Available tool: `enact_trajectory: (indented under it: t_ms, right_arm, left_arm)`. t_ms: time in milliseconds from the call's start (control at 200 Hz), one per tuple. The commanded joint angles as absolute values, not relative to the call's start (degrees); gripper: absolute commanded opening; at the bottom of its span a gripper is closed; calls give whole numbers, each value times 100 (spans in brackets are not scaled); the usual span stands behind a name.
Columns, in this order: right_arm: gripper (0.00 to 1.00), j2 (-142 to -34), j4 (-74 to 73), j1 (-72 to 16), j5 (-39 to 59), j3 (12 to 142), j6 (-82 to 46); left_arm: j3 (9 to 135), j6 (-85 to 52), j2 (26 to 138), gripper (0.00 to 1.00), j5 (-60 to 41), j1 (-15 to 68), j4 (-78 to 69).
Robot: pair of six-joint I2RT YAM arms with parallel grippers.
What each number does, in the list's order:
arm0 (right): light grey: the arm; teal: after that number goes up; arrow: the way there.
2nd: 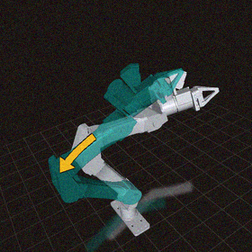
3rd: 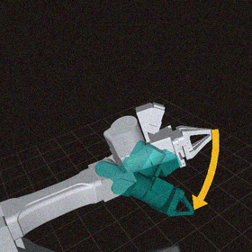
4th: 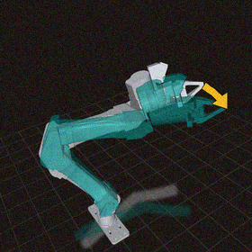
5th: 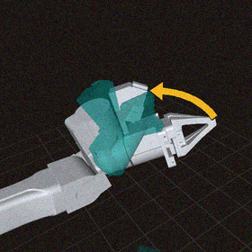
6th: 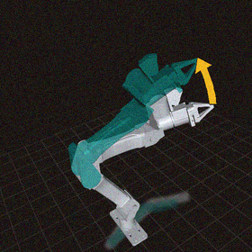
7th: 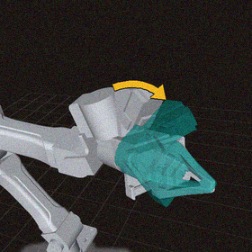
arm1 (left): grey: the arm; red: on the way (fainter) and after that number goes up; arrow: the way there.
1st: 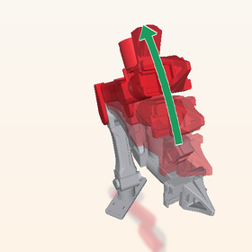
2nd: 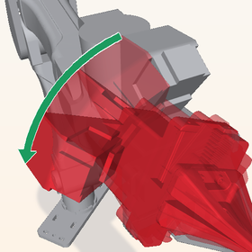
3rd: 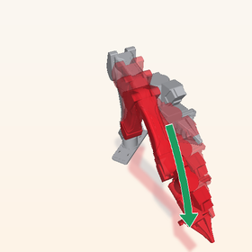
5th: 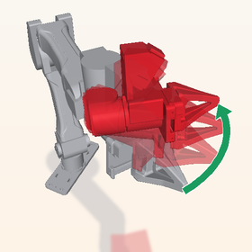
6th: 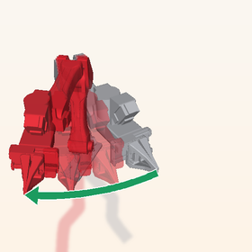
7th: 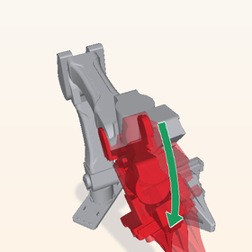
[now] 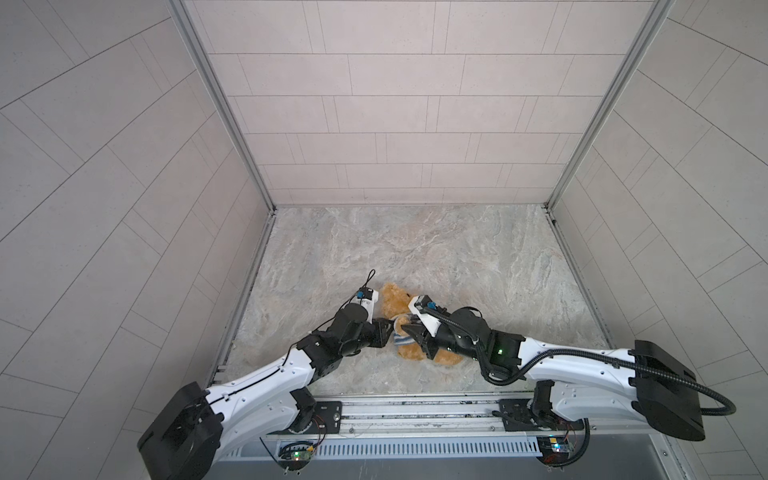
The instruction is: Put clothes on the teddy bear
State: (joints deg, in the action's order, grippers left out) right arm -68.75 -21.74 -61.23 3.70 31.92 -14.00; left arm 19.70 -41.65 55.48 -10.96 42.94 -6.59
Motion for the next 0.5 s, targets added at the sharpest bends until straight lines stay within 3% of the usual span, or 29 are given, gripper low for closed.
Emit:
enact_trajectory:
  t_ms: [0, 275, 496]
  right_arm:
    - [35, -6902, -2529, -6127, 189, 3340, -1581]
    - [52, -6078, -1569, -5983, -192, 3336, -1458]
    - [51, -5479, -617, -5555, -689, 3063, -1683]
  left_arm:
    - [1881, -4103, 5351, 38, -899, 4081, -604]
    - [2120, -3580, 4346, 39, -399, 3831, 1124]
    - [2485, -3706, 3768, 38, -831, 3835, 1812]
